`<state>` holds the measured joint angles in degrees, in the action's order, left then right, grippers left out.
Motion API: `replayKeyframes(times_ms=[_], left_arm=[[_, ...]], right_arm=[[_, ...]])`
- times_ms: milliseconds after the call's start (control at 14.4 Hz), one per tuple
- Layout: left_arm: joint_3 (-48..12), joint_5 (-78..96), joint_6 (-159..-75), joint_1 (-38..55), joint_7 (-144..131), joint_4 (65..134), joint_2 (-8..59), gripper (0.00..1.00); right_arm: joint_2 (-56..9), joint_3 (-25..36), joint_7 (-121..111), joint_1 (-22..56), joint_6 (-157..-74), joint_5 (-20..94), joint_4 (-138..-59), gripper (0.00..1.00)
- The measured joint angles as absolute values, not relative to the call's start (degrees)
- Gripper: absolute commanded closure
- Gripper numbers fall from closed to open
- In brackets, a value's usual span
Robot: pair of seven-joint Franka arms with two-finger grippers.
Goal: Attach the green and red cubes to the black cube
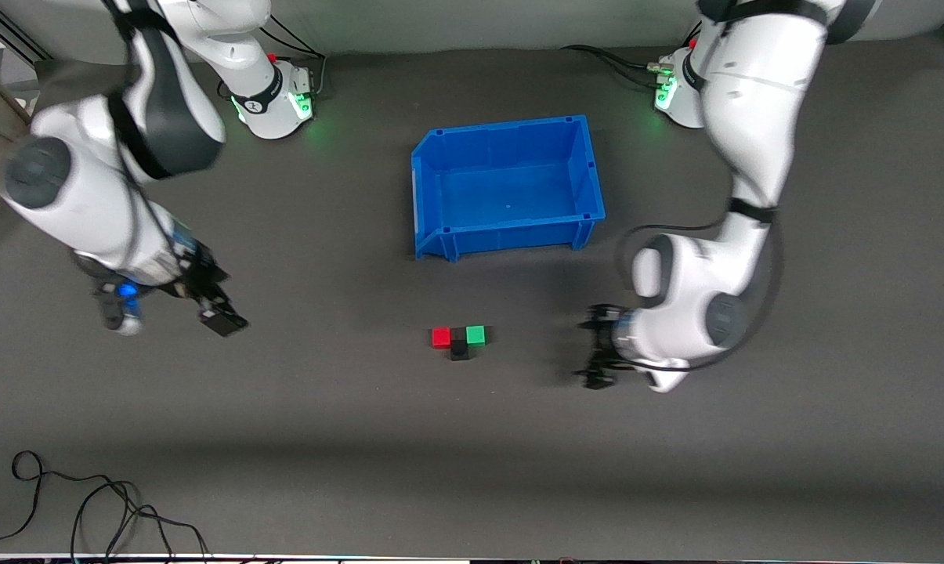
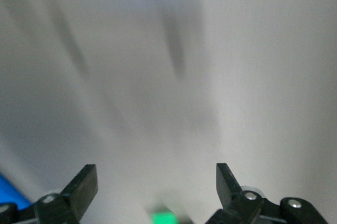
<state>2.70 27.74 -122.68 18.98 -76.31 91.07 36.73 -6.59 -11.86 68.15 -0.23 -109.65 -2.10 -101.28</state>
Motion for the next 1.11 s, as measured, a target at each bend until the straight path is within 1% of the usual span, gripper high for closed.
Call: replayKeyframes(times_ms=[139,347,416,555,832,1110], left_arm=[[2.88,21.56,-115.19,13.15,-68.14,91.08,34.03,0.0],[2.98,17.93,-108.75,6.16,-54.59,91.01,29.71,0.0],[3.01,14.9,-104.54,3.4,-47.64,91.03,27.04,0.0],[3.02,13.13,-100.9,1.04,-39.41,91.04,24.09,0.0],[2.77,8.48,-95.41,-0.25,-24.16,90.93,17.86,0.0],[1.12,0.56,-95.0,3.17,-10.86,90.86,12.36,0.0]], right_arm=[[-4.16,-11.85,59.75,-2.48,-106.3,-2.1,-101.31,0.0],[-1.26,-11.78,48.92,-4.23,-103.18,-2.1,-101.29,0.0],[0.16,-11.72,45.03,-4.47,-101.97,-2.1,-101.18,0.0],[1.52,-11.72,38.05,-4.7,-100.82,-2.11,-100.78,0.0],[3.92,-11.54,24.95,-7.32,-96.2,-2.11,-99.31,0.0],[4.57,-10.68,15.32,-7.5,-95.14,-1.97,-98.15,0.0]])
